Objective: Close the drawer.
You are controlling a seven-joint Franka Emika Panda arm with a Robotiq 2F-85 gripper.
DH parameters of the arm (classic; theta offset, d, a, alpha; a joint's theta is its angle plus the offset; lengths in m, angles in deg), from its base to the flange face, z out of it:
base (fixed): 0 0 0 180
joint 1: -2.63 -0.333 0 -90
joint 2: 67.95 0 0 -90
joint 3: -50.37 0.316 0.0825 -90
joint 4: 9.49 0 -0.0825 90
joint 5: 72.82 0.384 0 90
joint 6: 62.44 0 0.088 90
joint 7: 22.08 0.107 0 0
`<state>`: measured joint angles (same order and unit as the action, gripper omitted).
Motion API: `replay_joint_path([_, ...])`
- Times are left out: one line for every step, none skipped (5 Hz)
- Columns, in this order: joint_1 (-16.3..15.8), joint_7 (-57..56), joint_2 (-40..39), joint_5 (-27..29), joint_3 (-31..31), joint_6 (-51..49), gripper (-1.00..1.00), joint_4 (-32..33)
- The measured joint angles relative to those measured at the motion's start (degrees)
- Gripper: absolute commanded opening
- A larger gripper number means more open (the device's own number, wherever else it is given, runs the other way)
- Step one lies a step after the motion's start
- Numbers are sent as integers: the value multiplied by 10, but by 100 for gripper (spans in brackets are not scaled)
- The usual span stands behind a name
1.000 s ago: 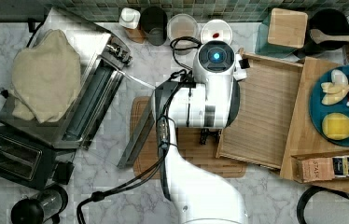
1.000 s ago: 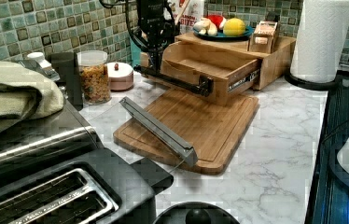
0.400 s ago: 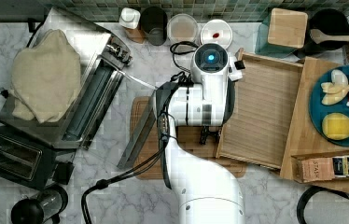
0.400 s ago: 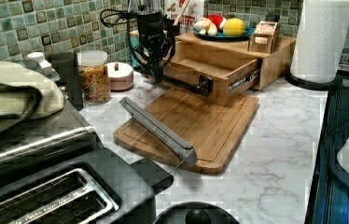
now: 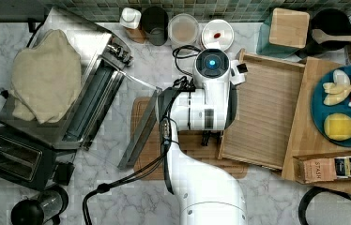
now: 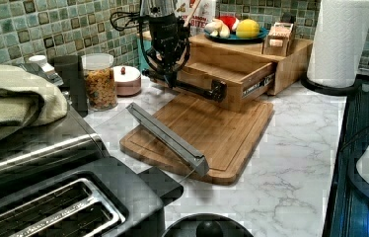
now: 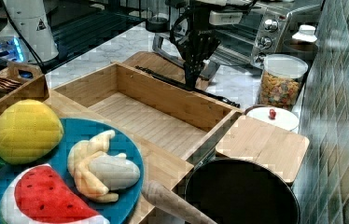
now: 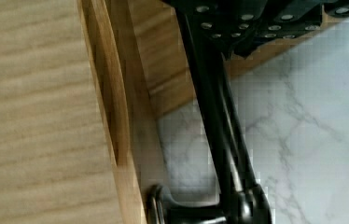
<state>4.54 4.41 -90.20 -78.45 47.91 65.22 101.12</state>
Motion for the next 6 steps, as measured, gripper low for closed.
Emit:
replay_joint_path([0, -8, 3, -2, 0, -1, -100, 3])
replay_joint_path([3, -65, 4, -5, 0, -2, -100, 4])
replay_joint_path([12, -158, 3, -17, 1, -7, -100, 2])
replay_joint_path([27, -243, 3, -22, -3, -7, -100, 1])
replay_joint_path([60, -271, 4, -22, 0, -14, -100, 0])
replay_joint_path([86, -309, 1, -22, -19, -20, -100, -6])
